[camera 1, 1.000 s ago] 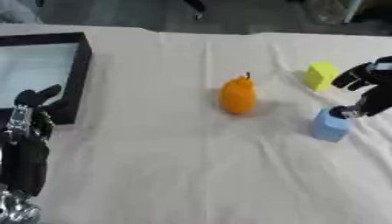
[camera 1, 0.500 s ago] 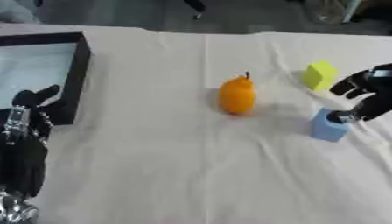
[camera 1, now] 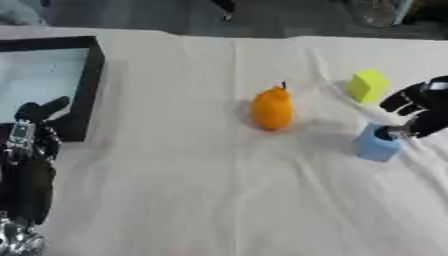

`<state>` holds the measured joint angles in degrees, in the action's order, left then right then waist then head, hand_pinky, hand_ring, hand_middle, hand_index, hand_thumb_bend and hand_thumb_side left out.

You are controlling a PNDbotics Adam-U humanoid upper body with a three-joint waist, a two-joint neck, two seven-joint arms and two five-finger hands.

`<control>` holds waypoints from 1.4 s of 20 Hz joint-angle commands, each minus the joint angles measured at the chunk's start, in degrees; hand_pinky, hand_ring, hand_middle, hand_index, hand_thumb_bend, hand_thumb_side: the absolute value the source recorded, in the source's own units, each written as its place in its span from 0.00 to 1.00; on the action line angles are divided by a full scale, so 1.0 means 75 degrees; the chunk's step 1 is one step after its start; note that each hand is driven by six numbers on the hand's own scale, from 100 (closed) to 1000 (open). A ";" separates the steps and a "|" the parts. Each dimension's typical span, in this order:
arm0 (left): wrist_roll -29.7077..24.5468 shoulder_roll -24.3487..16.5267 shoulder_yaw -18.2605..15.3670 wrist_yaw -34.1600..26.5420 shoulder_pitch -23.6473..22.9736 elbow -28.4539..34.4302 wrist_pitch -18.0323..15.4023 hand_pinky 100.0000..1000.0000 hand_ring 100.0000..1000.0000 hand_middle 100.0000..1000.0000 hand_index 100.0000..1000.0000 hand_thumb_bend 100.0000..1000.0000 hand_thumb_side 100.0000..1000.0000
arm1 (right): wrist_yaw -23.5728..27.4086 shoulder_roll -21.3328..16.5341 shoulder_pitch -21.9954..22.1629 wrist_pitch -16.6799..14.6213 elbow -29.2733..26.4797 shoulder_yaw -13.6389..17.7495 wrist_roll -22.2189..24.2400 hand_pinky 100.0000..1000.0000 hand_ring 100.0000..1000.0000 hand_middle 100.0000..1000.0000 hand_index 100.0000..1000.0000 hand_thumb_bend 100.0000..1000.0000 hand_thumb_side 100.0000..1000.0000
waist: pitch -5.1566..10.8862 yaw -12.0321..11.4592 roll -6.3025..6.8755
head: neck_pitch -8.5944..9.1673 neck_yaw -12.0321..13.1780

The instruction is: Pick up the objects with one hand, pass them to the other hand, and then place them into the box on the other side of the table.

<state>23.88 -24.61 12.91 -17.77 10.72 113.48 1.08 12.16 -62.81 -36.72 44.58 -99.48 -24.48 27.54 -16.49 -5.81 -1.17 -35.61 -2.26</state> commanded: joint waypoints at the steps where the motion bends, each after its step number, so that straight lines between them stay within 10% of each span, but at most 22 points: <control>1: -0.0033 -0.0082 -0.0048 0.0001 0.0118 0.0148 -0.0032 1.00 0.81 0.82 0.76 0.05 0.83 | 0.0123 -0.0252 -0.0006 0.0985 -0.0143 0.0142 0.0906 0.93 1.00 0.91 0.88 0.28 0.15 | -0.0030 -0.0034 0.0016 | 0.0118 -0.0045; 28: 0.0013 -0.0061 -0.0084 0.0008 0.0032 0.0148 -0.0022 1.00 0.81 0.81 0.76 0.06 0.84 | 0.0455 -0.0312 0.0126 0.0985 -0.0048 0.0306 0.0577 0.94 1.00 0.92 0.90 0.25 0.24 | -0.0042 -0.0004 0.0039 | 0.0013 0.0028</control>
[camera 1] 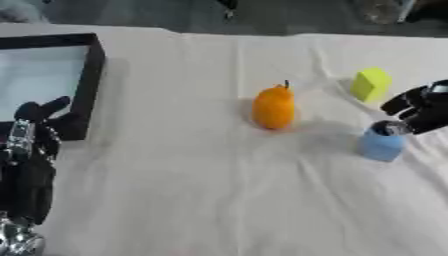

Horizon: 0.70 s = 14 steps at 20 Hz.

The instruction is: Pick up the objects with one hand, pass them to the other hand, and then place them into the box on the other side of the table.

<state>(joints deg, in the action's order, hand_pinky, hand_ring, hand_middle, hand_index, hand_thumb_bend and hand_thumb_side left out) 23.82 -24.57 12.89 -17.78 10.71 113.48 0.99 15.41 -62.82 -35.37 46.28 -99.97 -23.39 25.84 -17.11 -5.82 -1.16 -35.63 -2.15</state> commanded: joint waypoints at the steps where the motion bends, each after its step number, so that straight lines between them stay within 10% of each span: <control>1: 0.0022 -0.0063 -0.0079 0.0010 0.0030 0.0148 -0.0008 1.00 0.81 0.81 0.76 0.06 0.85 | 0.0010 -0.0315 -0.0037 0.0758 0.0026 0.0162 0.0813 0.94 1.00 0.92 0.90 0.25 0.24 | 0.0039 -0.0001 0.0038 | 0.0022 0.0016; 14: 0.0024 -0.0052 -0.0073 0.0013 0.0015 0.0148 0.0000 1.00 0.81 0.81 0.76 0.06 0.85 | -0.0199 -0.0467 0.0234 0.0758 -0.0274 0.0229 0.0906 0.94 1.00 0.92 0.91 0.27 0.22 | 0.0040 0.0005 0.0035 | 0.0089 0.0120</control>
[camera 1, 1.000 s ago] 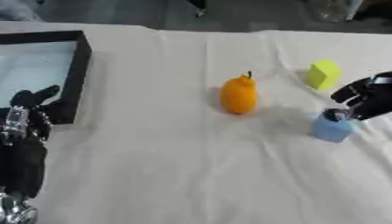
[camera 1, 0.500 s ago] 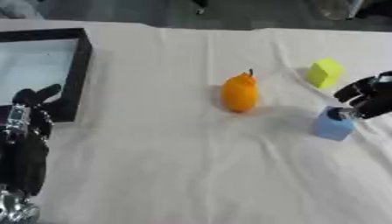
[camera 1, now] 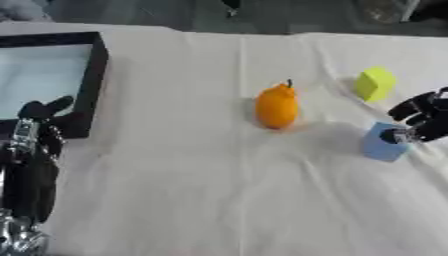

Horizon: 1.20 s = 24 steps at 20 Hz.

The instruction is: Pick up the objects with one hand, pass them to the other hand, and then place them into the box on the other side of the table.

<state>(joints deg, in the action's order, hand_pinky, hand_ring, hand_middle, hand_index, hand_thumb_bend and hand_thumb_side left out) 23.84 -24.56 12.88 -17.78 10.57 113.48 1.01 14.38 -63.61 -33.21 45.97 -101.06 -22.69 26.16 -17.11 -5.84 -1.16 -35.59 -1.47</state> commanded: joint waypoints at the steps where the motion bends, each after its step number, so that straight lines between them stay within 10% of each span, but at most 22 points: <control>1: 0.0021 -0.0055 -0.0071 0.0015 0.0034 0.0148 0.0000 1.00 0.81 0.81 0.76 0.06 0.85 | -0.0084 -0.0370 -0.0042 0.0800 -0.0139 0.0127 0.0882 0.94 1.00 0.92 0.91 0.27 0.22 | 0.0039 0.0009 0.0035 | 0.0085 0.0034; 24: 0.0033 -0.0022 -0.0076 0.0021 0.0003 0.0148 0.0010 1.00 0.81 0.81 0.76 0.06 0.85 | -0.0571 -0.0450 0.0219 0.0800 -0.0239 0.0173 0.1181 0.94 1.00 0.93 0.90 0.31 0.19 | 0.0042 0.0030 0.0043 | 0.0123 0.0100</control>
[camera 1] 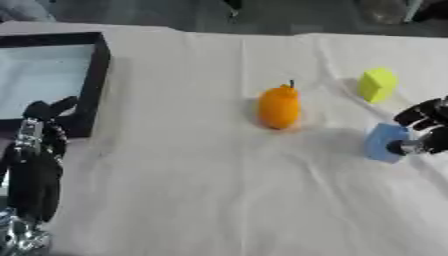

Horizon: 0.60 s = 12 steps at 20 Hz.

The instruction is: Pick up the objects with one hand, pass them to the other hand, and then place them into the box on the other side of the table.

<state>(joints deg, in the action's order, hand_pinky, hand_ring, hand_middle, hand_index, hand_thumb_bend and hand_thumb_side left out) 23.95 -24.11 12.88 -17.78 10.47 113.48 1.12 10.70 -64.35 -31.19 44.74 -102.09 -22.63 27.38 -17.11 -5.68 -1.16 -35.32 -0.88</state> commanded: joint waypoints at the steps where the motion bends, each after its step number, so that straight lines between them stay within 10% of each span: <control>1: 0.0020 -0.0081 -0.0076 0.0020 0.0016 0.0148 -0.0004 1.00 0.81 0.81 0.76 0.06 0.85 | -0.0101 -0.0350 -0.0042 0.0964 -0.0107 0.0169 0.1022 0.94 1.00 0.93 0.90 0.32 0.19 | 0.0042 0.0008 0.0045 | 0.0087 0.0023; 12: 0.0026 -0.0058 -0.0065 0.0015 0.0020 0.0148 0.0008 1.00 0.81 0.80 0.76 0.06 0.85 | -0.0495 -0.0374 0.0008 0.0964 -0.0283 0.0085 0.1083 0.94 0.99 0.93 0.92 0.37 0.18 | 0.0023 -0.0001 0.0058 | 0.0101 0.0031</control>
<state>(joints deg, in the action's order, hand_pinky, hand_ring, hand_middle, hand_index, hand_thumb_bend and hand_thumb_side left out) 24.04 -24.07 12.88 -17.78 10.47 113.48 1.21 7.64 -64.43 -30.71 44.45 -103.24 -22.48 27.68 -17.11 -5.68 -1.16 -35.14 -0.71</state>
